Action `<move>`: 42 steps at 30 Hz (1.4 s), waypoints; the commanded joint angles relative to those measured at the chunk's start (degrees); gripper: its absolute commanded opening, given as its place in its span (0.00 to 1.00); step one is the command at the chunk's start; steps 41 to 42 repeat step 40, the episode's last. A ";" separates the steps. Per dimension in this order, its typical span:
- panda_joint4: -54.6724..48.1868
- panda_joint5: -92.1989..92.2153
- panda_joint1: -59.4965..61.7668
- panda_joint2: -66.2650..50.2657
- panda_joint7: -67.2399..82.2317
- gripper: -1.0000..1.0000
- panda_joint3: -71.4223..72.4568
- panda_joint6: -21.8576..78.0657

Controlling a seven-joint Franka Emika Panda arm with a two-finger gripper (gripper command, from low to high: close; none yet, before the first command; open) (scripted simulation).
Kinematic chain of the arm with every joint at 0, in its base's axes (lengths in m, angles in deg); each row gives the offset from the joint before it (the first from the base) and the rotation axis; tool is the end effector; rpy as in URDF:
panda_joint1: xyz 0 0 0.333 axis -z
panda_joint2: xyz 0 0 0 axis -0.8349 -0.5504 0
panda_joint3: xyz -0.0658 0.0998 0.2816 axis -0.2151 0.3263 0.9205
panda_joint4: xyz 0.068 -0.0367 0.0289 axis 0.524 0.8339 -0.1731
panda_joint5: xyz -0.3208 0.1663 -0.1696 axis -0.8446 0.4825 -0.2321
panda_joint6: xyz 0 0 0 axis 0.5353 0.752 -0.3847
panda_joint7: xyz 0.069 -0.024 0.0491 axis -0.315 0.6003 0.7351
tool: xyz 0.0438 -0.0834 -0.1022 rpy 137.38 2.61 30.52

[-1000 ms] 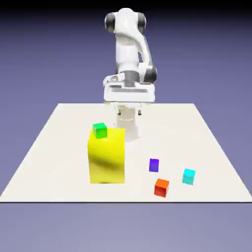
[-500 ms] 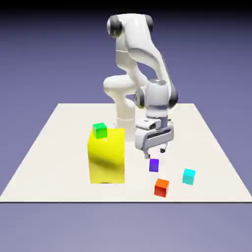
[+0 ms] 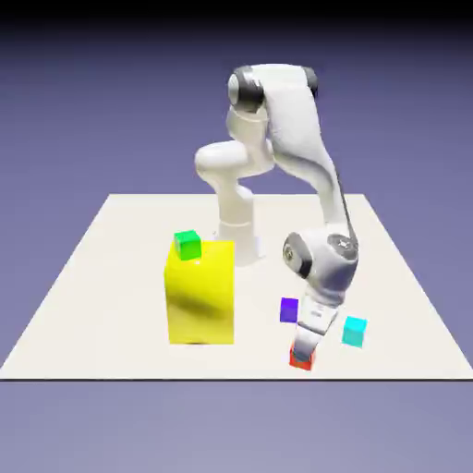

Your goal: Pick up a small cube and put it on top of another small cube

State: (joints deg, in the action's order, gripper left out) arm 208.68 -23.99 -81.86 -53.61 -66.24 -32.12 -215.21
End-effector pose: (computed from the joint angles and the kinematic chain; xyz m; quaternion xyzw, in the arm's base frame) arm 0.4970 0.1694 0.0799 0.9751 0.1964 -0.0573 0.0862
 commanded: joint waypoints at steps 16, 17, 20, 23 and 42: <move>5.42 1.58 16.66 31.14 -3.04 0.00 1.07 26.41; 5.89 1.66 18.25 33.21 -3.39 0.00 1.12 28.07; 7.33 1.91 23.01 39.44 -4.44 0.00 1.28 33.05; 8.76 2.17 27.77 45.67 -5.49 0.00 1.45 38.02; 18.32 6.13 47.33 53.01 -3.60 1.00 12.60 35.52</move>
